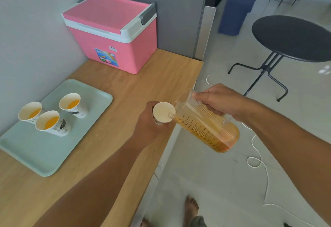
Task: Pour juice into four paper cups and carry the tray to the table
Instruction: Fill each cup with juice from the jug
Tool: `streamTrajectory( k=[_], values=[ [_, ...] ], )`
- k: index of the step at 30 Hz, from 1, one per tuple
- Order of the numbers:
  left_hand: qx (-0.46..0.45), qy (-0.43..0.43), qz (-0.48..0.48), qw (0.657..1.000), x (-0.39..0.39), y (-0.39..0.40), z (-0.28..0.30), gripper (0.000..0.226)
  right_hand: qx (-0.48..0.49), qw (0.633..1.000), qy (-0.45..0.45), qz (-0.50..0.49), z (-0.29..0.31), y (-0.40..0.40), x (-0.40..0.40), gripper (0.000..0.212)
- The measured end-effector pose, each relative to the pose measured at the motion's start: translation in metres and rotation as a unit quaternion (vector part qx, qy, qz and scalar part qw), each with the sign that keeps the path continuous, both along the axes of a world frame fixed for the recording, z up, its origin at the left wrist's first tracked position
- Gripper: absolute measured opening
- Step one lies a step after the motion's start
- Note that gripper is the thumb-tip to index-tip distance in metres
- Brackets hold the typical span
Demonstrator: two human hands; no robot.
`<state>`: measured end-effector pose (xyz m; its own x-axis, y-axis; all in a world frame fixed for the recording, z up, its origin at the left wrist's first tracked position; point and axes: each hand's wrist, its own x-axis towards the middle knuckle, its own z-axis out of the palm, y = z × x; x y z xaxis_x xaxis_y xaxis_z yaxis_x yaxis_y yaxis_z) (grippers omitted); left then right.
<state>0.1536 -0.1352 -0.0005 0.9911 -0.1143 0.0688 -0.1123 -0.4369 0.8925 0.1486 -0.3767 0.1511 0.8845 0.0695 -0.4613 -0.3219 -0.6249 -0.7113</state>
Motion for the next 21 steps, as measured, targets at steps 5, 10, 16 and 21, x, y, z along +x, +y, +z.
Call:
streamTrajectory(
  k=[5, 10, 16, 21],
  values=[
    [-0.005, 0.023, -0.024, 0.999, 0.003, -0.023, 0.000, 0.070, -0.035, 0.999, 0.009, -0.028, 0.006, -0.017, -0.008, 0.043],
    [-0.028, 0.052, -0.047, 0.997, 0.004, -0.040, -0.004, 0.072, -0.035, 0.998, 0.021, -0.048, 0.013, -0.032, -0.013, 0.041],
    [-0.033, 0.053, -0.059, 0.996, 0.001, -0.053, -0.003, 0.073, -0.043, 0.997, 0.029, -0.057, 0.019, -0.043, -0.019, 0.041],
    [-0.031, 0.053, -0.069, 0.996, -0.001, -0.057, -0.004, 0.074, -0.051, 0.996, 0.035, -0.058, 0.023, -0.046, -0.021, 0.041]
  ],
)
